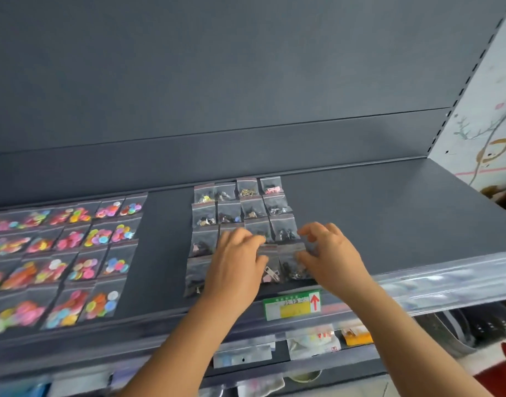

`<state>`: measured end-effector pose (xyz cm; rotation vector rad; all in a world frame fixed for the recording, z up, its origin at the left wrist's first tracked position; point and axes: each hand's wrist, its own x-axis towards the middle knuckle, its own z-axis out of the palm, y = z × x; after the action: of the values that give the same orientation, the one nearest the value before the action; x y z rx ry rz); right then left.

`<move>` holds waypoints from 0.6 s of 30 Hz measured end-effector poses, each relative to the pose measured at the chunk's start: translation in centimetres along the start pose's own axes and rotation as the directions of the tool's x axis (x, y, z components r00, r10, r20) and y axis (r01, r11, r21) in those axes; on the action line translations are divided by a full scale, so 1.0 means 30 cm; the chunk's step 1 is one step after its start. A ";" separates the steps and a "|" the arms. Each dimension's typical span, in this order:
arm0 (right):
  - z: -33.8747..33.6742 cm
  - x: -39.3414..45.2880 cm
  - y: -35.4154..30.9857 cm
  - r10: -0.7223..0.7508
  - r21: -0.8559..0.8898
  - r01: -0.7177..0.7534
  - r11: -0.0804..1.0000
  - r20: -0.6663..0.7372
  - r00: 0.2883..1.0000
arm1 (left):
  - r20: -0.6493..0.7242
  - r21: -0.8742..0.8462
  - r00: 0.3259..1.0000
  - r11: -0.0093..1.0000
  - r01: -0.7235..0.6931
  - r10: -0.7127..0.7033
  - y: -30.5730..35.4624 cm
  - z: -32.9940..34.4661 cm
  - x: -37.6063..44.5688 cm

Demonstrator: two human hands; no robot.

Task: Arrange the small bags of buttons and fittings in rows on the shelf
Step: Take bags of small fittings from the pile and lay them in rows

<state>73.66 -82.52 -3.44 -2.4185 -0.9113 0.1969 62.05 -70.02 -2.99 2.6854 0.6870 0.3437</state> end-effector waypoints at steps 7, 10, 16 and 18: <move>0.021 -0.007 -0.003 -0.204 -0.069 0.215 0.974 0.148 0.968 | 0.135 0.017 0.989 0.998 -0.067 0.064 -0.009 0.014 -0.042; 0.028 0.004 0.001 -0.198 -0.097 0.214 0.972 0.156 0.968 | 0.154 0.028 0.986 0.997 -0.066 0.061 -0.006 0.012 -0.041; 0.026 0.016 0.001 -0.219 -0.118 0.242 0.963 0.183 0.959 | 0.179 0.067 0.983 0.997 -0.048 0.035 -0.002 0.021 -0.029; 0.023 0.016 0.004 -0.231 -0.121 0.258 0.959 0.199 0.952 | 0.185 0.078 0.982 0.996 -0.044 0.029 0.000 0.023 -0.029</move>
<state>73.88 -81.98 -4.06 -2.4191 -1.3422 0.2714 61.54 -70.63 -3.75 2.7654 0.6088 0.0766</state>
